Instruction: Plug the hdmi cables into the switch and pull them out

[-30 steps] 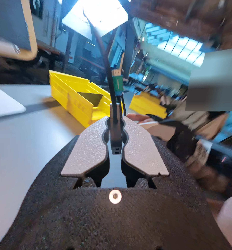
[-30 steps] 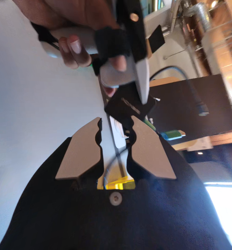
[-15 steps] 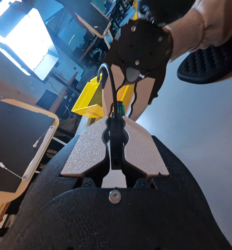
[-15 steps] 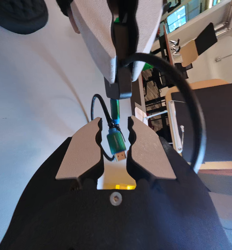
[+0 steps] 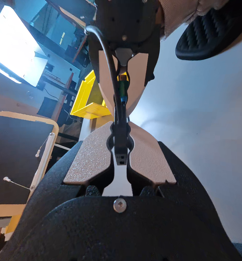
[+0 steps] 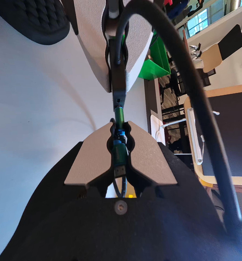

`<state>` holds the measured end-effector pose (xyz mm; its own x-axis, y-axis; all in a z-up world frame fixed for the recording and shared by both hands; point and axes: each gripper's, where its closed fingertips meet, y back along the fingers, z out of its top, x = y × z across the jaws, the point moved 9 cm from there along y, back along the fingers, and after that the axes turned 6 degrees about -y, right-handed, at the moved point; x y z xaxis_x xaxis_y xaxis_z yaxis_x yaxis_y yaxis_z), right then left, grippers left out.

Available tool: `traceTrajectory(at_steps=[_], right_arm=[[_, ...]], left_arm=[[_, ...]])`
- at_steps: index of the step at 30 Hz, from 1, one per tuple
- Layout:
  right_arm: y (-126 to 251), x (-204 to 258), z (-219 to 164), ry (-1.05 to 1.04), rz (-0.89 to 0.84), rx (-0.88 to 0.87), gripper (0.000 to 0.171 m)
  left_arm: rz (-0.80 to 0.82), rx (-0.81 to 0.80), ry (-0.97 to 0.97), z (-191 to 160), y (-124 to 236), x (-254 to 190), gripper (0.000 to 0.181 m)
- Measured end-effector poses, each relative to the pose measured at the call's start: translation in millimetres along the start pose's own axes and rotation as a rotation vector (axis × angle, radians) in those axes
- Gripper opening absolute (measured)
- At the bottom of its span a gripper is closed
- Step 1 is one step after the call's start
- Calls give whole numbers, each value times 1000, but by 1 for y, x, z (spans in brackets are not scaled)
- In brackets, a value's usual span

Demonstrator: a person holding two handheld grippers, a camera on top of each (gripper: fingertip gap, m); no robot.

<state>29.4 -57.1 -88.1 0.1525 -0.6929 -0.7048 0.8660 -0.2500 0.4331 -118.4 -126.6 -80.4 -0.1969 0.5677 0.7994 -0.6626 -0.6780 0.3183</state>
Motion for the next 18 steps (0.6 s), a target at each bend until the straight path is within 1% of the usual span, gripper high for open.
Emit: traceTrajectory(at_steps=[1, 4, 7, 13, 16, 18], right_arm=[[0, 0, 0, -8, -1, -14, 14], [1, -3, 1, 0, 9, -24, 13], [3, -8, 4, -1, 34, -37, 13], [-1, -6, 2, 53, 4, 97, 12], [2, -9, 4, 71, -23, 118, 12], [0, -12, 6, 128, -65, 193, 12]], left_arm=[[-5, 27, -18, 0, 0, 0, 14], [-8, 90, -65, -3, 3, 2, 15], [-12, 124, -63, -4, 6, 6, 15], [-19, 273, -84, -5, -9, 2, 15], [-6, 322, -56, -6, -14, 5, 15], [19, 378, -66, -6, -19, 7, 16]])
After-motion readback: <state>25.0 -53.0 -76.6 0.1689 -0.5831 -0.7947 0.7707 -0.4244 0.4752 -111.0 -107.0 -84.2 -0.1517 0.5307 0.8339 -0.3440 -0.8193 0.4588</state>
